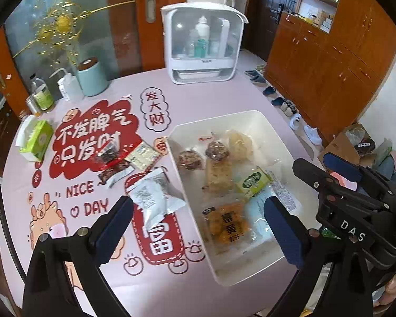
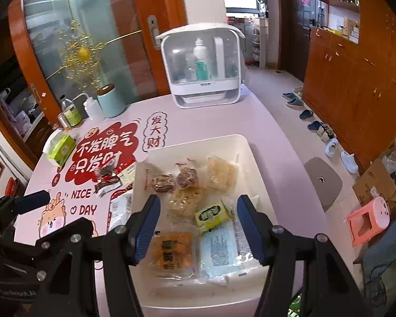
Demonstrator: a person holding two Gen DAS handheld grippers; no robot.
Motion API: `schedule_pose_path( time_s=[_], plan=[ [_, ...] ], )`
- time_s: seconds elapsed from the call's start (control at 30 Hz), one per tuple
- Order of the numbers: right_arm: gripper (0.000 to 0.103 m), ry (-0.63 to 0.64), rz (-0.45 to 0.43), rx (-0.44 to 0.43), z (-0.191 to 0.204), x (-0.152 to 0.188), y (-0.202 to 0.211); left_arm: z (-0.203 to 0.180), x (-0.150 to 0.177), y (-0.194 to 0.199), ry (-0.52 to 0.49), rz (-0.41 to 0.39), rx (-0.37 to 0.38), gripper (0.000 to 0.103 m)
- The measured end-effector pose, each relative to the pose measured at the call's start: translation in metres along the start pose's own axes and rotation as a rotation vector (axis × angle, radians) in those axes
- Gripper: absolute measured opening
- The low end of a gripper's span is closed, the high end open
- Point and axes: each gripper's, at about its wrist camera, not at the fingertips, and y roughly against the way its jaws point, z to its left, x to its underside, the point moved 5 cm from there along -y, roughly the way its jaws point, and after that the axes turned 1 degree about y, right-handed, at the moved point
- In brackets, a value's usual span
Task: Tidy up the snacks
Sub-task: 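Move both open grippers back toward the remaining snacks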
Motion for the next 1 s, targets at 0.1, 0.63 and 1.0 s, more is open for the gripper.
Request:
schedule_pose_path(
  time_s=[0.1,0.63,1.0],
  plan=[
    [0.061,0.022,-0.007,-0.012,0.011,-0.001,0.003,0.013,0.001,0.011,0.003,-0.015,-0.025,0.099],
    [0.061,0.180,-0.079,-0.085,0.089,-0.061,0.020,0.154,-0.046,0.096,-0.001,-0.136,-0.305,0.100],
    [0.062,0.274,0.024,-0.155,0.169,-0.102,-0.050,0.219,-0.076,0.030,0.015,-0.073,-0.288,0.102]
  ],
)
